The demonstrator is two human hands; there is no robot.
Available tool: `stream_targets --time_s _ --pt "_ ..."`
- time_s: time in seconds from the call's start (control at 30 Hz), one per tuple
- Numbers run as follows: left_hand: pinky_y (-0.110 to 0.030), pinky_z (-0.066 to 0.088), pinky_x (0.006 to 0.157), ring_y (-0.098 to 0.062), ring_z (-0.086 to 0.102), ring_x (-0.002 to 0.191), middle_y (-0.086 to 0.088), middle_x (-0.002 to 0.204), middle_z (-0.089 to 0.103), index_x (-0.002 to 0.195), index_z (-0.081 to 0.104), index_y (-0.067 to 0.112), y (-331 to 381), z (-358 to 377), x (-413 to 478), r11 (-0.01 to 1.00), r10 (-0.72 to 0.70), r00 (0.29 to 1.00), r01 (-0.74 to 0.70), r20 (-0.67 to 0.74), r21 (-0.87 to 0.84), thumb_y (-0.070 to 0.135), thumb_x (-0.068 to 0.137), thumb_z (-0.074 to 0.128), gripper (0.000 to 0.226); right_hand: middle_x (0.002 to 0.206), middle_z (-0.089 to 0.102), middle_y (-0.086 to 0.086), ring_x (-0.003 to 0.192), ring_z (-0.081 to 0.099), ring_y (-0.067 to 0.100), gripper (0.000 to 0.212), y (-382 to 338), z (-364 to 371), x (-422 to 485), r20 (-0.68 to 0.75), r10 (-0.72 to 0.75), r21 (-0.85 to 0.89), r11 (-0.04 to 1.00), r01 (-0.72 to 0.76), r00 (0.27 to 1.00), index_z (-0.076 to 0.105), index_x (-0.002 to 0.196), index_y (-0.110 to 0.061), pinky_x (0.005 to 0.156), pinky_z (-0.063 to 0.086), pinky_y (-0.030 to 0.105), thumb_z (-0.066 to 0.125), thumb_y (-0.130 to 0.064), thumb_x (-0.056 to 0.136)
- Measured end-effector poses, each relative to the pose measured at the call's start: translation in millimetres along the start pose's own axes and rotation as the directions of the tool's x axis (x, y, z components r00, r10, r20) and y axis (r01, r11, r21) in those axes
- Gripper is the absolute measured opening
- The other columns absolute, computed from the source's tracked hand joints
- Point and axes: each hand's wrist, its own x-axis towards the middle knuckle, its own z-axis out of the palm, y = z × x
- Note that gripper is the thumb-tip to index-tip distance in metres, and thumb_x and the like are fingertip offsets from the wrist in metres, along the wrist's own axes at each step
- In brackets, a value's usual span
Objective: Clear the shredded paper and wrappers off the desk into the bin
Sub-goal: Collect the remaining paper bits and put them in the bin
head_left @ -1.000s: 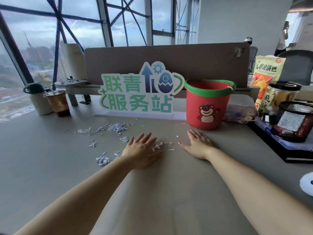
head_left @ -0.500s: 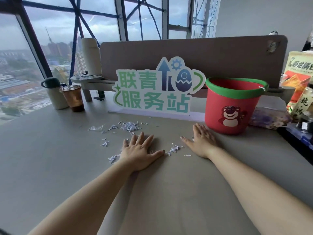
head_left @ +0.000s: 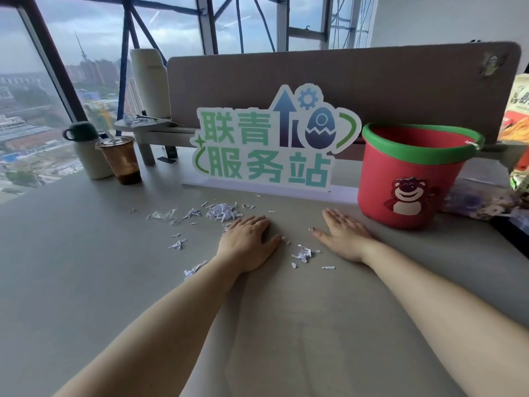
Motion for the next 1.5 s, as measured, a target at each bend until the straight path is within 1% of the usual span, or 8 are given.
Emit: stream_targets --time_s 0.17,0.3,0.43,0.57,0.83,1.2,1.33,1.5 --pt "-0.033 0.029 0.111 -0.017 0.045 0.128 0.006 0.133 0.054 0.117 0.054 0.026 -4.8 -6.4 -16.0 0.999 0.028 0.998 -0.028 -0.052 -0.016 0.050 0.091 0.038 0.038 0.160 -0.004 -0.002 0.147 -0.002 0.012 0.086 -29.9 7.2 -28.2 0.023 -0.141 0.037 0.989 0.140 0.990 -0.001 0.149 -0.019 0.119 0.001 0.030 0.027 -0.069 0.085" --pt "-0.035 0.007 0.121 -0.013 0.014 0.145 0.007 0.156 0.022 0.146 0.022 0.029 -17.5 -18.2 -44.3 1.000 -0.013 1.000 0.013 -0.022 -0.010 0.056 0.090 0.038 0.064 0.159 -0.006 -0.002 0.147 -0.001 0.014 0.101 -53.8 12.9 -46.5 0.023 -0.201 0.020 0.980 0.200 0.979 -0.006 0.148 -0.020 0.120 0.003 0.031 0.034 -0.078 0.075" --pt "-0.044 -0.004 0.120 -0.018 -0.010 0.147 0.006 0.158 -0.013 0.146 -0.008 0.040 -40.9 -32.4 -79.5 0.994 -0.102 0.995 0.101 0.019 0.047 0.066 0.086 0.035 0.078 0.158 -0.014 -0.002 0.147 -0.006 0.015 0.113 -74.5 17.1 -54.8 0.056 -0.197 0.031 0.980 0.195 0.979 -0.015 0.147 -0.019 0.121 0.003 0.035 0.034 -0.084 0.069" --pt "-0.044 -0.007 0.119 -0.021 -0.017 0.145 0.003 0.155 -0.025 0.142 -0.018 0.044 -65.0 -33.4 -98.0 0.970 -0.244 0.968 0.242 0.063 0.039 0.079 0.077 0.031 0.089 0.157 -0.021 -0.002 0.146 -0.010 0.015 0.114 -87.3 18.0 -49.2 0.071 -0.185 0.026 0.983 0.183 0.980 -0.020 0.145 -0.019 0.120 0.001 0.034 0.034 -0.084 0.069" --pt "-0.044 -0.003 0.120 -0.019 -0.014 0.146 -0.003 0.157 -0.020 0.145 -0.013 0.038 -92.6 -24.2 -64.2 0.934 -0.358 0.930 0.356 0.086 0.038 0.082 0.076 0.022 0.089 0.157 -0.019 0.000 0.146 -0.011 0.014 0.113 -112.2 17.6 -9.6 0.044 -0.203 0.008 0.979 0.203 0.978 -0.017 0.146 -0.016 0.117 -0.004 0.029 0.034 -0.083 0.070" --pt "-0.044 -0.005 0.120 -0.024 -0.014 0.146 -0.008 0.158 -0.013 0.148 -0.007 0.027 -136.3 -22.4 -9.5 0.861 -0.509 0.860 0.509 -0.019 -0.018 0.079 0.077 0.026 0.094 0.159 -0.011 -0.001 0.147 -0.005 0.015 0.111 -148.7 17.5 69.4 0.030 -0.282 0.023 0.959 0.281 0.959 -0.012 0.147 -0.018 0.120 0.001 0.032 0.035 -0.083 0.070" --pt "-0.043 -0.003 0.120 -0.024 -0.010 0.147 -0.008 0.159 -0.007 0.149 -0.001 0.027 -146.9 -20.7 6.6 0.861 -0.508 0.861 0.508 -0.011 -0.019 0.078 0.078 0.026 0.092 0.160 -0.003 -0.001 0.147 0.002 0.015 0.106 -158.2 17.8 89.3 0.011 -0.309 0.060 0.950 0.308 0.951 -0.006 0.148 -0.021 0.120 0.005 0.033 0.041 -0.079 0.072" --pt "-0.039 0.006 0.121 -0.019 0.004 0.147 -0.001 0.159 0.012 0.148 0.014 0.029 -149.5 -18.1 12.6 0.906 -0.421 0.907 0.420 -0.019 -0.044 0.071 0.081 0.032 0.081 0.159 0.010 -0.003 0.146 0.010 0.020 0.100 -166.6 19.2 106.9 -0.031 -0.332 0.083 0.939 0.333 0.943 0.004 0.149 -0.024 0.119 0.012 0.035 0.044 -0.077 0.073"
